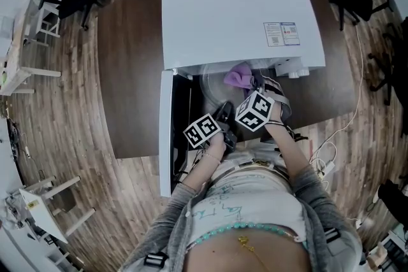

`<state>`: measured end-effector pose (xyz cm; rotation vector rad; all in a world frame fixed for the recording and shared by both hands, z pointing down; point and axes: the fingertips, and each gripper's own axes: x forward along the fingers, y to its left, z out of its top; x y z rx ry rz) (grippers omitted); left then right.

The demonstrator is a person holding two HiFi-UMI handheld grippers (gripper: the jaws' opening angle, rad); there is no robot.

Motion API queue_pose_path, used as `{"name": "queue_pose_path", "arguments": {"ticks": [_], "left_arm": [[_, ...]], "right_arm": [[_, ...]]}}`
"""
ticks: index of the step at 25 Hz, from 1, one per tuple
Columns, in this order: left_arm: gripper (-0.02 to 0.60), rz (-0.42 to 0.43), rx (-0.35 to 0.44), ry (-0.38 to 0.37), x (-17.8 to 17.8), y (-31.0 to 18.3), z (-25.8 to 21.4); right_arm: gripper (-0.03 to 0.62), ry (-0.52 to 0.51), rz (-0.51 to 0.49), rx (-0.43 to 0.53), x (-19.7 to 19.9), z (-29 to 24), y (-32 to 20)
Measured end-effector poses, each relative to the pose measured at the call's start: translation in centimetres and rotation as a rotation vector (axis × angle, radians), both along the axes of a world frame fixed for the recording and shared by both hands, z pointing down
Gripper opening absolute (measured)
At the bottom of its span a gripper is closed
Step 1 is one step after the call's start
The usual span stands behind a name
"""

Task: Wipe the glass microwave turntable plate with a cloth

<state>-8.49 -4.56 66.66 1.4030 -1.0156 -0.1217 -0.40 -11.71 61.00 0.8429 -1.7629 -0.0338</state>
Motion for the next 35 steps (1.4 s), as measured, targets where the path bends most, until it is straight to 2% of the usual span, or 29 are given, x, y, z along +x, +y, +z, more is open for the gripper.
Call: {"name": "queue_pose_path", "arguments": {"ticks": [7,10,21,35], "left_arm": [[0.124,0.009,0.013,-0.002,0.1,0.0,0.2],[0.124,0.009,0.014,-0.002,0.1,-0.1,0.3],[0.124,0.017,0.019,0.001,0.1,-0.1,0.2],[0.124,0.023,0.023,0.006,0.3,-0.1,0.2]], "right_arm": [[0.107,0.329,-0.083,0.132,1.8,0.2,-1.3],[0.107,0.399,-0.110,0.141,1.9,0.7,-1.5],[0.107,0.317,-0.135,0.068,0.2,1.7,0.1],[0.107,0.297,-0.222,0.078,-2.6,1.7,-1.0]]}}
